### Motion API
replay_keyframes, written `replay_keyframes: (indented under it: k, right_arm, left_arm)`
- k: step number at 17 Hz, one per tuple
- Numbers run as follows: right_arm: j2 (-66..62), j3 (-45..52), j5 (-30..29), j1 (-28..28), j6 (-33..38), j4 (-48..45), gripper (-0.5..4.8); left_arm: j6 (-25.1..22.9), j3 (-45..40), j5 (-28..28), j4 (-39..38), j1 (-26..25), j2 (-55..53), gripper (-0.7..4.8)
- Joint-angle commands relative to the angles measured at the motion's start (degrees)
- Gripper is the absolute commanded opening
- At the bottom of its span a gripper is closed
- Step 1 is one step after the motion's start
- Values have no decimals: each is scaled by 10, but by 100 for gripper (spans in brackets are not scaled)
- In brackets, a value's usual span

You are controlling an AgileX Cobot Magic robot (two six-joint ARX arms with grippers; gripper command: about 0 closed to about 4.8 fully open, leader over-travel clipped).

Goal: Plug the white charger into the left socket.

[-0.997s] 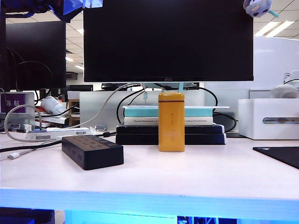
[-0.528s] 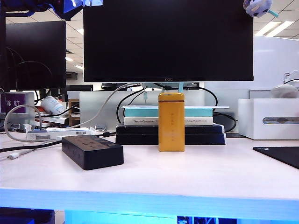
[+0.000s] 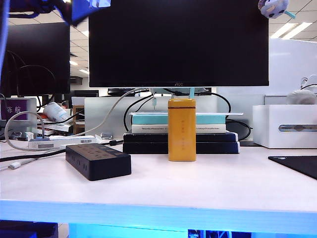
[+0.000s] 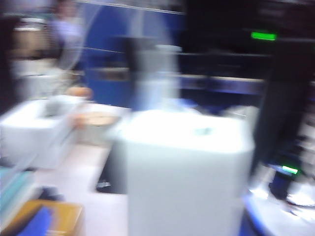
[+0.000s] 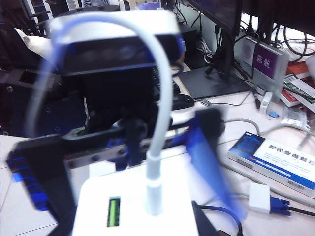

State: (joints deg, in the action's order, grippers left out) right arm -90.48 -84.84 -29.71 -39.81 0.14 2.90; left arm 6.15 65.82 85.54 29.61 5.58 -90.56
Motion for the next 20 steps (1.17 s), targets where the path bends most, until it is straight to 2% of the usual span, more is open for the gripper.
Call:
replay_keyframes:
  k: [1,3,6,11,13,16,20]
  right_arm:
    - [7,-4,-48,-1,3,-14,241]
    - [7,-4,-51,-1,35,-11,241]
    - [7,-4,-49,-1,35,-10,241]
    - [7,-4,-28,-1,30,-11,241]
    - [5,-4,24,-1,23,-11,241]
    - [-4,-3,64,-1,12,-10,241]
    - [-42,-3,157,-30,11,-16,241]
  left_arm:
    - [14,3,-19,3,-9,2,479]
    - [51,3,-19,3,-39,2,479]
    - [79,3,6,1,-77,4,479]
    - [78,3,0,9,-81,7,479]
    - [80,3,-23,10,-96,11,479]
    - [80,3,-51,10,-117,12,479]
    - [80,3,-92,10,-127,14,479]
